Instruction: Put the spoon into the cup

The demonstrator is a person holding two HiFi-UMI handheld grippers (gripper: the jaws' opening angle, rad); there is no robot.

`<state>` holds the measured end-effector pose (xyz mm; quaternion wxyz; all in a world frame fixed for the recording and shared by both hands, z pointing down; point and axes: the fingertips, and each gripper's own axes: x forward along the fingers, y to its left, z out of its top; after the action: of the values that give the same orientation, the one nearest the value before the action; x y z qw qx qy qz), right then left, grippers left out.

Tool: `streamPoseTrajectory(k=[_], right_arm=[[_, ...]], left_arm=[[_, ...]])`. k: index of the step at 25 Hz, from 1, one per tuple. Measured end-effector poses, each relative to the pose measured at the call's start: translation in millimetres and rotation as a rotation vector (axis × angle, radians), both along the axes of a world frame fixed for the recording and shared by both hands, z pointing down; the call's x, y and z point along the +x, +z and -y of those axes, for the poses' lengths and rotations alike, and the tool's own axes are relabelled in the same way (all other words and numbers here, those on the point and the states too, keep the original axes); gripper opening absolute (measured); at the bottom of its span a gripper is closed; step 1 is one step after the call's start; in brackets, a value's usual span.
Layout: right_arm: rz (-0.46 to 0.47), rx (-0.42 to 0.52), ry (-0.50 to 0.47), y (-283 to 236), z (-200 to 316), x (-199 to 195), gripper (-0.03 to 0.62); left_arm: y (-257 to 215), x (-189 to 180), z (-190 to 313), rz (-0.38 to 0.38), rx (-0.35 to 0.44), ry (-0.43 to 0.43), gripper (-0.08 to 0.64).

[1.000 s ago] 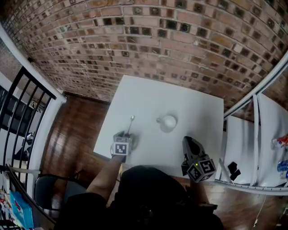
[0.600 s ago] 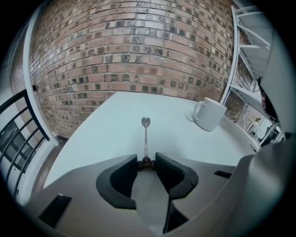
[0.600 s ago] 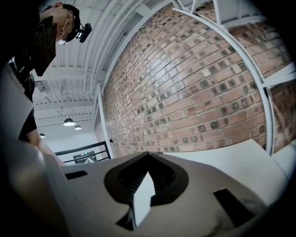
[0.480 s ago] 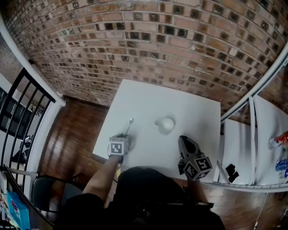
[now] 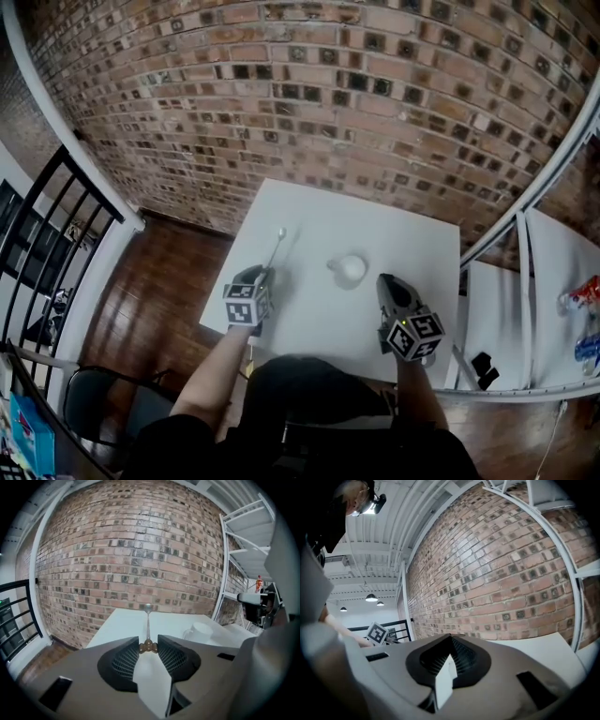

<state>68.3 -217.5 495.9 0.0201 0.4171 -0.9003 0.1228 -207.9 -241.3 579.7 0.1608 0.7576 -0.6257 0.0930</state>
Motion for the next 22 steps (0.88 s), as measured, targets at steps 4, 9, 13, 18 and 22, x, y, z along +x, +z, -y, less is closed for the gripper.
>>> streamPoseTrajectory(k=[4, 9, 13, 18, 22], right_arm=[[0.0, 0.011, 0.0, -9.8, 2.5, 0.7, 0.005], [-0.002, 0.025, -0.013, -17.0, 0.7, 2.6, 0.005], [-0.006, 0.048, 0.002, -26.7, 2.7, 16.7, 0.005], [0.021, 0.041, 0.04, -28.5, 3.5, 33.3, 0.005], [0.033, 0.033, 0.059, -29.3, 1.5, 40.9, 0.005]], left_arm=[[-46.6, 13.6, -4.7, -0.049, 0.118, 0.064, 0.118], [-112.2, 13.3, -25.3, -0.158, 0.342, 0.082, 0.118], [-151.1, 7.9, -41.4, -0.164, 0.477, 0.111, 0.117], [-162.2, 28.0, -39.1, -0.09, 0.498, 0.18, 0.118], [-156.2, 56.5, -36.8, -0.085, 0.446, 0.279, 0.118]])
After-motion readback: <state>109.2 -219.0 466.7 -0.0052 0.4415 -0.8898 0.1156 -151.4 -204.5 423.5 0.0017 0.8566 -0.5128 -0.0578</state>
